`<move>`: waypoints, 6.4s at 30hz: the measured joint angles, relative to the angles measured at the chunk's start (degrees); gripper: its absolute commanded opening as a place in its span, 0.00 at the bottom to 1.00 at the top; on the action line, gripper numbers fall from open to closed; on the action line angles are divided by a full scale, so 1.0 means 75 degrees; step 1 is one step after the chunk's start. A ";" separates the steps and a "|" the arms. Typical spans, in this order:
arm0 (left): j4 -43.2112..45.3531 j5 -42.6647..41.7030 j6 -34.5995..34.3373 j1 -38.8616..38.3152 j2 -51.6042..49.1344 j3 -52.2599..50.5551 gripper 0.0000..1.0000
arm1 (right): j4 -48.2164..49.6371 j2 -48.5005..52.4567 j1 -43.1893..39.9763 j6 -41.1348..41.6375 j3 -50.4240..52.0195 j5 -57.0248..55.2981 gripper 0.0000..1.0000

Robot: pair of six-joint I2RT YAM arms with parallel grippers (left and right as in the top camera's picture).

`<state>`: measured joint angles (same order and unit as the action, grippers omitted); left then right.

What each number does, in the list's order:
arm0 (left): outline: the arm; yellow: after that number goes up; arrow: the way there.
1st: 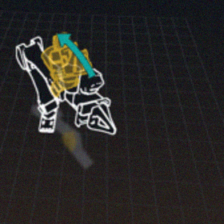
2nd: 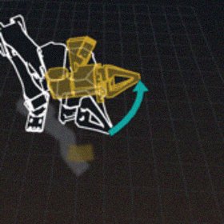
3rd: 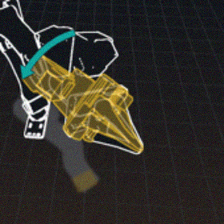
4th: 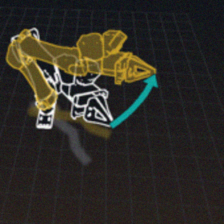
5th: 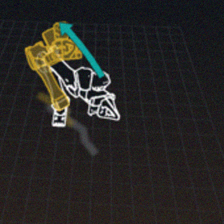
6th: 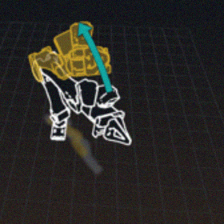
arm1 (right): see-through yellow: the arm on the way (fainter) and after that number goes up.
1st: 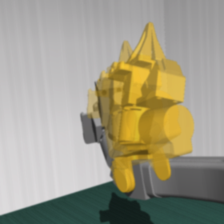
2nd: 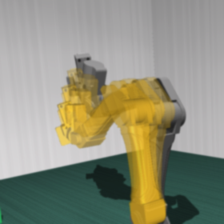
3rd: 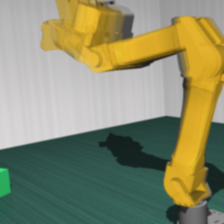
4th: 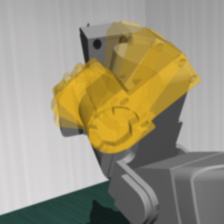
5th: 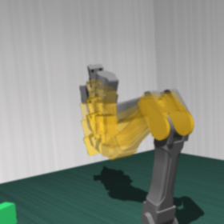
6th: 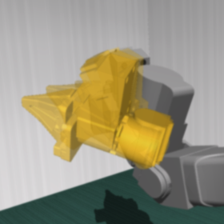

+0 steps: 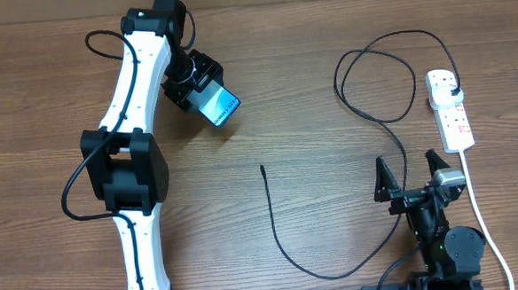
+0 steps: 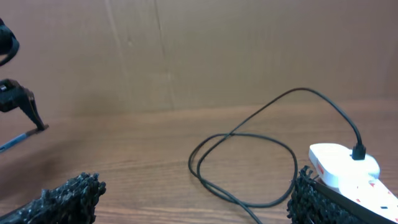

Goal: Plug charger to phone and switch on socket

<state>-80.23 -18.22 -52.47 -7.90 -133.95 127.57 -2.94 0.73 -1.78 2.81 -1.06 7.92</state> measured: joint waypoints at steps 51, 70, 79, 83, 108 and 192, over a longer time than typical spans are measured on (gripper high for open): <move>0.0003 -0.0029 -0.0656 -0.0274 -0.0003 0.0000 0.04 | 0.0131 1.1199 0.0000 0.3203 -0.6309 0.7941 1.00; 0.0557 -0.0982 -0.2632 -0.1160 -0.0003 0.0000 0.04 | 0.0108 1.1211 0.1236 0.4829 -0.6309 0.4873 1.00; 0.0647 -0.1757 -0.3235 -0.1749 -0.0003 0.0000 0.04 | 0.0102 1.1211 0.1253 0.4829 -0.6309 0.4535 1.00; 0.0769 -0.2020 -0.3433 -0.2063 -0.0003 0.0000 0.04 | 0.0090 1.1211 0.1250 0.4832 -0.6309 0.4503 1.00; 0.1335 -0.2486 -0.4112 -0.2868 -0.0003 0.0000 0.04 | -0.0731 1.1211 0.1250 0.4829 -0.6309 0.3620 1.00; 0.1492 -0.1845 -0.4663 -0.3340 -0.0015 0.0020 1.00 | -0.1221 1.1220 0.1291 0.4753 -0.6309 0.2771 0.04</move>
<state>-69.04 -32.05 -87.44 -32.95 -134.06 127.72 -12.10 84.88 7.90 38.46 -48.38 28.71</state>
